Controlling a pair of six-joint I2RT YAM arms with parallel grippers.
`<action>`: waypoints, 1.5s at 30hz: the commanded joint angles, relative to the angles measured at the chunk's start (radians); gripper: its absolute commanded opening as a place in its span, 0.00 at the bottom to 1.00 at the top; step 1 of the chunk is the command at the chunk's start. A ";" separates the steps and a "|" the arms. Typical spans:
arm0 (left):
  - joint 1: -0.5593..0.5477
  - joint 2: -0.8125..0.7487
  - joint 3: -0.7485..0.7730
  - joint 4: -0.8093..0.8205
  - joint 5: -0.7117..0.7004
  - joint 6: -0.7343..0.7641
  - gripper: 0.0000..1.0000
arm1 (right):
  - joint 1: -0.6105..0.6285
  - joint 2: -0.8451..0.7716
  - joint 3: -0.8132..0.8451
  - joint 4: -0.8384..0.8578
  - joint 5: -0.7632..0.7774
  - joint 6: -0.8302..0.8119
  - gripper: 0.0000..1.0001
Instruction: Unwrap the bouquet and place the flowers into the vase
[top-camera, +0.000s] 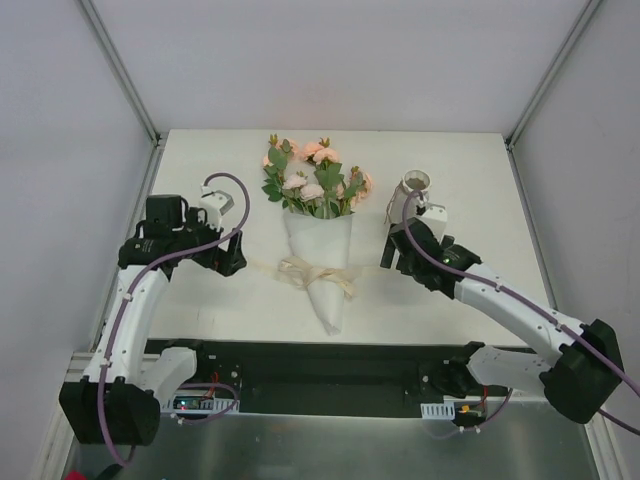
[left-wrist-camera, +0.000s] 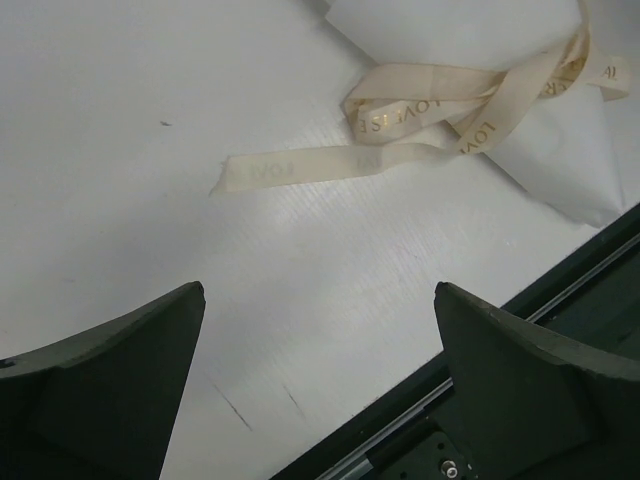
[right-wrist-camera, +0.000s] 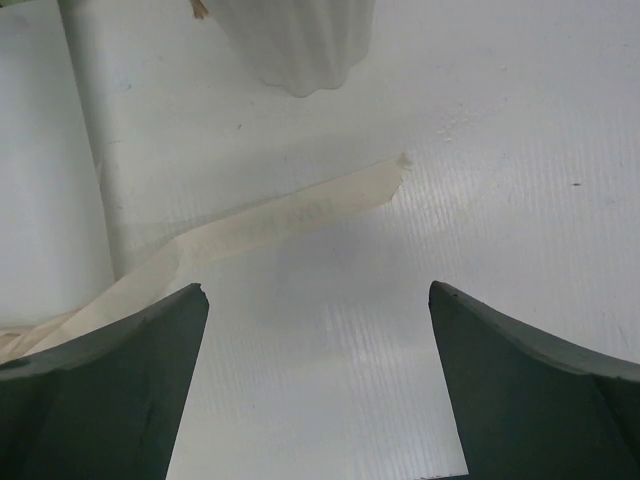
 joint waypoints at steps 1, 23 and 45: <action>-0.086 0.078 0.051 -0.017 0.041 0.073 0.99 | 0.005 0.073 0.043 -0.010 0.036 0.093 0.95; -0.411 0.596 0.092 0.179 -0.085 0.239 0.96 | 0.014 0.284 0.003 0.233 -0.051 0.187 0.86; -0.440 0.653 -0.011 0.316 -0.150 0.273 0.15 | 0.060 0.450 -0.005 0.351 -0.054 0.250 0.77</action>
